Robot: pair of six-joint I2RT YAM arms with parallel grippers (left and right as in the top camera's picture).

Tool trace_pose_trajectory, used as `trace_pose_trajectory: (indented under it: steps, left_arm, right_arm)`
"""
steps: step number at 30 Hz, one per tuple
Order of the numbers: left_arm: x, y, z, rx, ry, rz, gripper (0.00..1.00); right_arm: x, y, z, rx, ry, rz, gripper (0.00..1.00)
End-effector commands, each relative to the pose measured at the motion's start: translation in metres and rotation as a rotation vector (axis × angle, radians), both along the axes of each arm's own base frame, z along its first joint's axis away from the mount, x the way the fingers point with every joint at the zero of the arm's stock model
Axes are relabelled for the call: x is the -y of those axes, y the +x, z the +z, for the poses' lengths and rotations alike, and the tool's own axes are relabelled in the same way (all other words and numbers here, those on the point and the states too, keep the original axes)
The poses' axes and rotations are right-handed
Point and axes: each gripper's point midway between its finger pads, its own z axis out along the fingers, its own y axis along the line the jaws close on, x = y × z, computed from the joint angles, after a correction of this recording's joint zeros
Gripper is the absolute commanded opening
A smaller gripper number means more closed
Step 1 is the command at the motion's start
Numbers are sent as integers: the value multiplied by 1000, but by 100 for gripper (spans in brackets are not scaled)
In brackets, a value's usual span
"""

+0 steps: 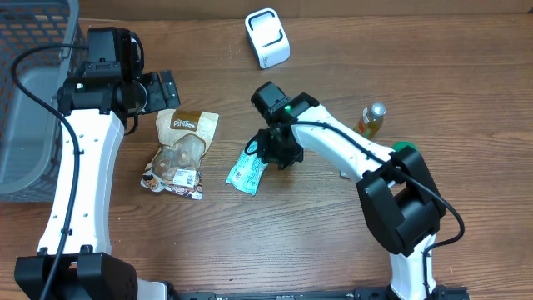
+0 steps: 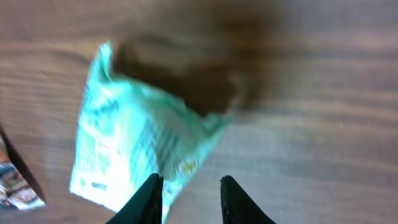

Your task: Scan the item barcode

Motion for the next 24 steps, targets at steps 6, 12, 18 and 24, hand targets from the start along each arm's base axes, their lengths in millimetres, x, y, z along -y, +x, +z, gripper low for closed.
trace_pose_trajectory:
  steps: [6,12,18,24]
  left_arm:
    - [4,4,7,18,-7,-4,100]
    - [4,4,7,18,-7,-4,99]
    - [4,4,7,18,-7,-4,99]
    - [4,4,7,18,-7,-4,99]
  right_arm:
    - [-35,-39,-2,-41,-3,12,28]
    - [-73,-47,2,19,72,77,28]
    - [-93,-47,7,70,123,123,28]
    - [-92,-25,38,83,210,144,36]
